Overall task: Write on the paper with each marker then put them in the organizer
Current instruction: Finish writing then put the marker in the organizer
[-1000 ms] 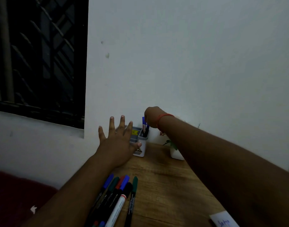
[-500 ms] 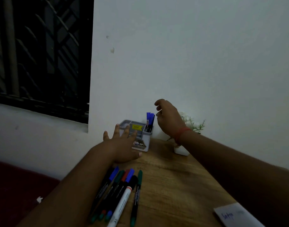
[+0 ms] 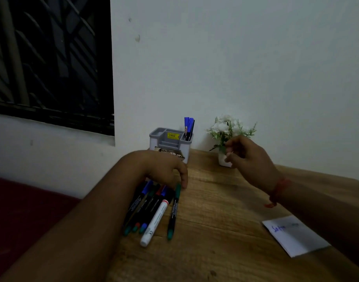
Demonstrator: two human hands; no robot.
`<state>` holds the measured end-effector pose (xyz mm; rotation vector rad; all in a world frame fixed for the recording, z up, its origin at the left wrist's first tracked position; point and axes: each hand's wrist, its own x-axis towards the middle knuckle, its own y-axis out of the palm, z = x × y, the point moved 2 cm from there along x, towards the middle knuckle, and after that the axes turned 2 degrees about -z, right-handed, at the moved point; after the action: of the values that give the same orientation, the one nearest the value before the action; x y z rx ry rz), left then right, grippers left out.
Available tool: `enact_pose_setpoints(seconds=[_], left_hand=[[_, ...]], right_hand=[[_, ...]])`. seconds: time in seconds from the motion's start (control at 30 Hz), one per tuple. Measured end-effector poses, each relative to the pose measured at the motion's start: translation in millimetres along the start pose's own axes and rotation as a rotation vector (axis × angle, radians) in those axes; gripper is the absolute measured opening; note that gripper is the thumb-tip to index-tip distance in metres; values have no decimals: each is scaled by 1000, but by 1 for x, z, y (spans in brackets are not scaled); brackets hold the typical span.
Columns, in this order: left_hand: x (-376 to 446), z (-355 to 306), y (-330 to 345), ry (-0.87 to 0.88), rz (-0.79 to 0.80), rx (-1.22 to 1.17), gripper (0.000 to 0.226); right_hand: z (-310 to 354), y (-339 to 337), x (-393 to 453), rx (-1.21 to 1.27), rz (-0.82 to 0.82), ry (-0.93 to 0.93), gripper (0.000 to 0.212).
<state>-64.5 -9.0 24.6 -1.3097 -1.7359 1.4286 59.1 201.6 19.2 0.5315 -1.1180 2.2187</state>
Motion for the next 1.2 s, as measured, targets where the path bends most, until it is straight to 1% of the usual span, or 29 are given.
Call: enact_pose_setpoints(seconds=[0.13, 0.37, 0.47, 0.6, 0.77, 0.87, 0.97, 1.03, 1.1, 1.2], left_hand=[[6, -4, 4, 47, 22, 35, 27], [15, -9, 9, 103, 14, 134, 29], [19, -10, 10, 136, 13, 187, 24], [24, -9, 12, 204, -38, 200, 16], [30, -13, 13, 242, -112, 200, 14], [31, -18, 13, 254, -193, 121, 15], [29, -32, 13, 301, -323, 1, 20], [29, -48, 14, 350, -437, -81, 23], [29, -70, 16, 388, -529, -197, 23], [43, -103, 23, 403, -552, -362, 16]], right_hand=[[-8, -12, -7, 75, 3, 79, 16], [-9, -29, -22, 154, 8, 109, 16], [-9, -38, -31, 178, 20, 97, 18], [-16, -57, -43, 125, 39, 93, 19], [-37, -95, -61, 108, -23, 132, 17], [-49, -116, -75, 38, -25, 127, 18], [-57, -130, -88, -39, 58, 90, 22], [-60, -133, -97, -106, 123, 30, 24], [-63, -131, -104, -135, 146, -31, 28], [-59, -126, -110, -94, 191, -48, 42]])
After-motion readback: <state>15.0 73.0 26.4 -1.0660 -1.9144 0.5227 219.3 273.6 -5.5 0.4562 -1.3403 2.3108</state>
